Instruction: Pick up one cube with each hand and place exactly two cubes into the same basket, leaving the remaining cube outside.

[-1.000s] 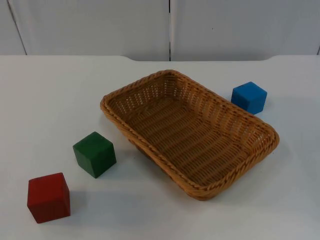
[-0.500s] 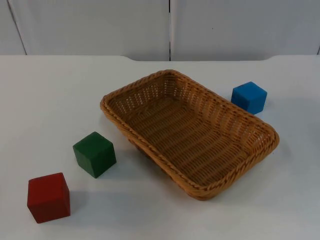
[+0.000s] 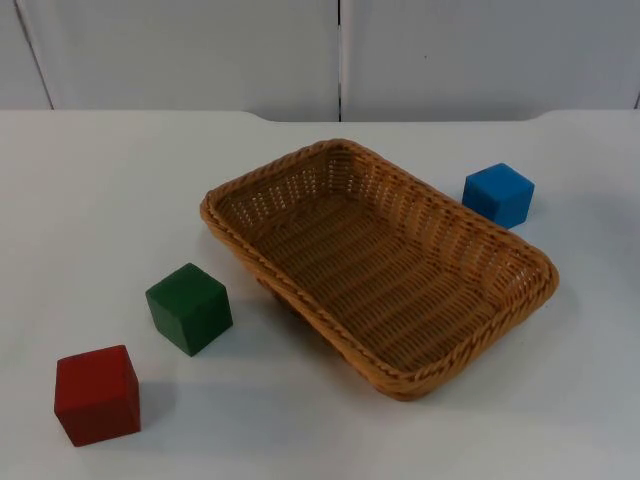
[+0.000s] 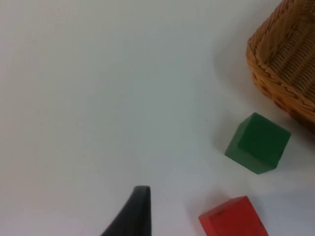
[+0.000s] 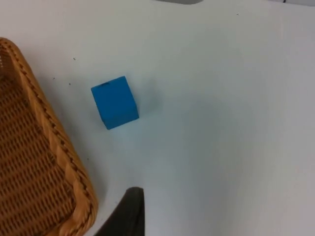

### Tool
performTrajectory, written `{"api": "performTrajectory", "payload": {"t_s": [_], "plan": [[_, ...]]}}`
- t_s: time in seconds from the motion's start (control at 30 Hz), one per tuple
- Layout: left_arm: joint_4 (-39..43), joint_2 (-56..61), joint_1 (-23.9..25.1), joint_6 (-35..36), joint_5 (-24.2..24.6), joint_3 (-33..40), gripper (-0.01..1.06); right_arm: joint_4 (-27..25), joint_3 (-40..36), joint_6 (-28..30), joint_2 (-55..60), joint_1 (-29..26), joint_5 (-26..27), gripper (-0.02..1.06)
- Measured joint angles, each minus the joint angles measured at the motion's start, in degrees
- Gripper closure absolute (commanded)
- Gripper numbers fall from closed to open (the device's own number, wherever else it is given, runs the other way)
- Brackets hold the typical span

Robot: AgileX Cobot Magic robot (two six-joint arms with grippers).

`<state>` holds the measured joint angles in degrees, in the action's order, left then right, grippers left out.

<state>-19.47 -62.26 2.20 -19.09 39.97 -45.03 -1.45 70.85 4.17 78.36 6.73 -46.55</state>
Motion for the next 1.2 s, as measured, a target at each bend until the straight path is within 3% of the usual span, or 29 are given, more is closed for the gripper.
{"api": "performTrajectory", "payload": {"t_s": [0.37, 0.67, 0.93, 1.2], "plan": [[0.0, -9.3, 0.0, -1.1, -0.1, -6.2, 0.0, -0.7, 7.2, 1.0, 12.6, 0.0, 0.6, -0.01], [-0.2, -16.4, 0.0, -4.0, -0.9, -7.6, 0.0, -8.0, 14.3, 6.4, 22.5, 0.0, 0.9, -0.01], [-1.1, -20.6, 0.0, -5.9, -2.6, -7.6, 0.0, -10.0, 19.6, 10.9, 28.8, 2.2, 1.1, -0.01], [-1.9, -25.2, -4.6, -10.2, -4.0, -8.6, 0.0, -10.6, 24.7, 14.9, 36.0, 6.1, 1.7, -0.01]]}}
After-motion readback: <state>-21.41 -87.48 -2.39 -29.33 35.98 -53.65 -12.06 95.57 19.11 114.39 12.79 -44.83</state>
